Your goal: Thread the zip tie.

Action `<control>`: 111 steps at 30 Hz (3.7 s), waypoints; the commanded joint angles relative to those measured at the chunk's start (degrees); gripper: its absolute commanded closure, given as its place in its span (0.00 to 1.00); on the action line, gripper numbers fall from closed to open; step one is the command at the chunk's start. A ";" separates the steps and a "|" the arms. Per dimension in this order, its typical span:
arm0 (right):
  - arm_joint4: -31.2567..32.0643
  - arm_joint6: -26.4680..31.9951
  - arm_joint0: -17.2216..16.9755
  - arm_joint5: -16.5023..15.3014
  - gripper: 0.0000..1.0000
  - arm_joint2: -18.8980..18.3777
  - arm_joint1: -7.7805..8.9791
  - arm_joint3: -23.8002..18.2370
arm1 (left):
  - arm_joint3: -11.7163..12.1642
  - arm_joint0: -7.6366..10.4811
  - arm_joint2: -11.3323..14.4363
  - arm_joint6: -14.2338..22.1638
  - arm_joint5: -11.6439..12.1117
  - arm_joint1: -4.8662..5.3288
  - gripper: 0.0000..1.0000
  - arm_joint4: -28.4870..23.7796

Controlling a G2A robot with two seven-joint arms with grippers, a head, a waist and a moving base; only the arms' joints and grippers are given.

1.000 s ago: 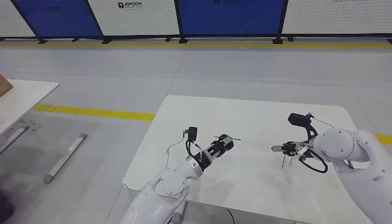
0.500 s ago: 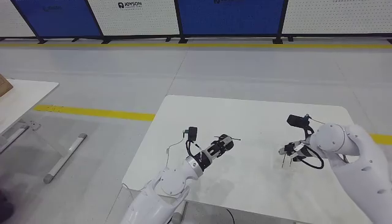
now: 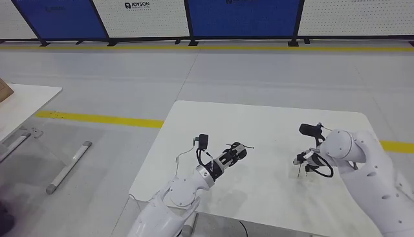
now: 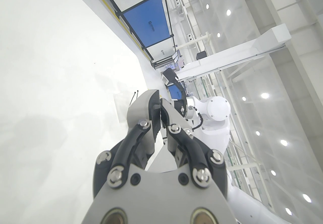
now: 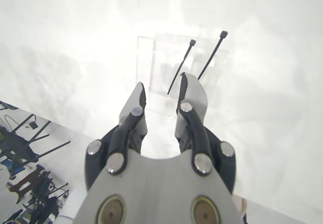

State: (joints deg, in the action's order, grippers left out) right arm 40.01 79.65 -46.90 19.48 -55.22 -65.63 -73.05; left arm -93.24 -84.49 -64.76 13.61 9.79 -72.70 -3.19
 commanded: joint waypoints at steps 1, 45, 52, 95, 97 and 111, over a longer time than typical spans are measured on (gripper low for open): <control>0.75 -0.01 0.33 0.00 0.78 -0.03 -0.61 1.17 | 0.00 0.00 0.00 0.00 0.00 0.00 1.00 0.00; 8.80 -0.01 4.74 0.00 0.85 -2.01 -8.80 15.81 | 0.00 0.00 0.00 0.00 0.00 0.00 1.00 0.00; 10.35 -0.01 3.97 0.00 1.00 -3.35 -9.15 15.09 | 0.00 0.00 0.00 0.00 0.00 0.00 1.00 0.00; -7.65 -7.75 -19.09 -5.82 1.00 -27.47 -2.75 -20.56 | 0.00 0.00 0.00 0.00 0.00 0.00 1.00 0.00; -8.45 -10.34 -19.61 -4.87 1.00 -27.60 -2.79 -21.66 | 0.00 0.00 0.00 0.00 0.00 0.00 1.00 0.00; -11.06 -30.55 -28.20 -2.16 1.00 -29.24 -3.09 -36.15 | 0.00 0.00 0.00 0.00 0.00 0.00 1.00 0.00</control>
State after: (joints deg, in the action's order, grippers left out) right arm 29.63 48.63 -75.18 17.36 -84.39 -68.72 -109.29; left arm -93.24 -84.49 -64.76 13.61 9.79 -72.70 -3.19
